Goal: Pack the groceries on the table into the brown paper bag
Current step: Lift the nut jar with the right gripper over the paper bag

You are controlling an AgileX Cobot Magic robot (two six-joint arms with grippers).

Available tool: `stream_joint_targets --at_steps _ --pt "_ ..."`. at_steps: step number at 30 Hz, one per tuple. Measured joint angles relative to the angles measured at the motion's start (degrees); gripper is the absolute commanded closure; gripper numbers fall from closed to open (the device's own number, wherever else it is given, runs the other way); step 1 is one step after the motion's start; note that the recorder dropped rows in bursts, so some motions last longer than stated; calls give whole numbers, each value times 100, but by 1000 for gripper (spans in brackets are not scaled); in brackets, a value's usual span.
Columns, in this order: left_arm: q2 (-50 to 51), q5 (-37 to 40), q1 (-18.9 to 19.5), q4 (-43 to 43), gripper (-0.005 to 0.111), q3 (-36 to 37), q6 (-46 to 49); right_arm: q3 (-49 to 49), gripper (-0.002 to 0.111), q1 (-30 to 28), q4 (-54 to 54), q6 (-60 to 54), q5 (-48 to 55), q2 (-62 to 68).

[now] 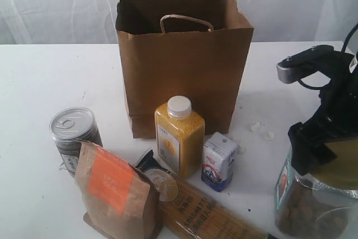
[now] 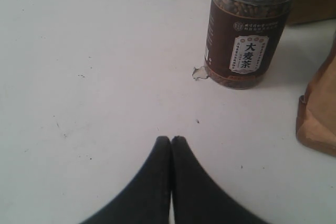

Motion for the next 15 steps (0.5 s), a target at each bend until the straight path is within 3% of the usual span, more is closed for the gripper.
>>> stream_joint_targets --at_steps 15 --pt "0 0 0 0 107 0 0 -1016 98 0 304 501 61 -743"
